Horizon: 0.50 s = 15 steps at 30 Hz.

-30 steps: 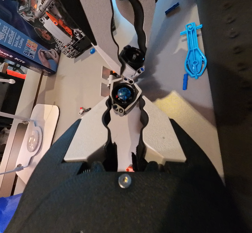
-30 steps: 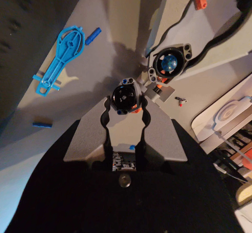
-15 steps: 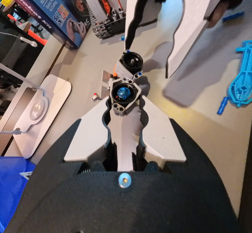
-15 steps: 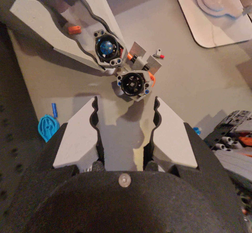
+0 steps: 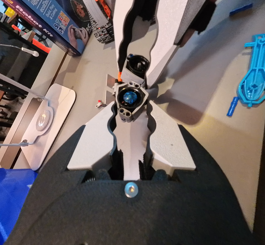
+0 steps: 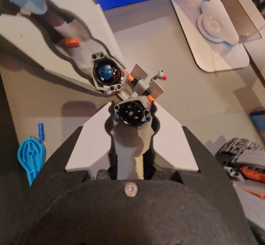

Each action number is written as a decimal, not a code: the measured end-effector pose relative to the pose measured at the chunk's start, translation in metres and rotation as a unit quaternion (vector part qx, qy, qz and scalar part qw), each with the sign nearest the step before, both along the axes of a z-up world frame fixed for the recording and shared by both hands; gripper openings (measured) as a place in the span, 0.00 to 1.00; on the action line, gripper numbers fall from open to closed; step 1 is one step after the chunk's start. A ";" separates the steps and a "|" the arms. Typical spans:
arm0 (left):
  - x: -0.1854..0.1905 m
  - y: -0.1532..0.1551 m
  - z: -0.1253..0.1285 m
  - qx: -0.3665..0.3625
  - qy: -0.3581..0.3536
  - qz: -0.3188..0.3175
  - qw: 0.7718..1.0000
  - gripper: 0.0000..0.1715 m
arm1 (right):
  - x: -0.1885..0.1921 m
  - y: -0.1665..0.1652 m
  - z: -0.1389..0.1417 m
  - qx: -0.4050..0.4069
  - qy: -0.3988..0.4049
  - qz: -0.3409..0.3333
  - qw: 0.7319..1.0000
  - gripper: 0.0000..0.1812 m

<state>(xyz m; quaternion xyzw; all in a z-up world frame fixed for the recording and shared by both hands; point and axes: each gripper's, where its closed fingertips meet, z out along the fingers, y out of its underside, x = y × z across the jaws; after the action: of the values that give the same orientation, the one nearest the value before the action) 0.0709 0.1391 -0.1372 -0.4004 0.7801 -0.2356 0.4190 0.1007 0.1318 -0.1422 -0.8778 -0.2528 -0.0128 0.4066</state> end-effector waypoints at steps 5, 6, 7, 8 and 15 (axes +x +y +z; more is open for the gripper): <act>-0.002 -0.003 -0.001 0.022 0.006 -0.028 0.999 0.22 | 0.002 -0.012 -0.009 -0.068 -0.151 0.141 0.976 0.26; -0.002 -0.002 -0.002 0.027 0.006 -0.028 0.999 0.22 | 0.002 -0.014 -0.010 -0.082 -0.180 0.174 0.965 0.26; -0.002 -0.003 -0.002 0.021 0.007 -0.031 0.999 0.22 | 0.002 -0.017 -0.011 -0.091 -0.216 0.216 0.948 0.26; -0.002 -0.005 -0.002 0.019 0.007 -0.036 0.999 0.22 | 0.003 -0.021 -0.012 -0.099 -0.258 0.261 0.925 0.26; 0.000 0.001 -0.002 0.017 0.002 -0.030 0.999 0.22 | 0.010 -0.013 -0.001 -0.106 -0.370 0.298 0.874 0.29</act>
<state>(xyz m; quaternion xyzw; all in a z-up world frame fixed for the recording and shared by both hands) 0.0710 0.1406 -0.1389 -0.3699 0.7964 -0.2345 0.4171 0.1108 0.1188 -0.1428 -0.7301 -0.6339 -0.1878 0.1731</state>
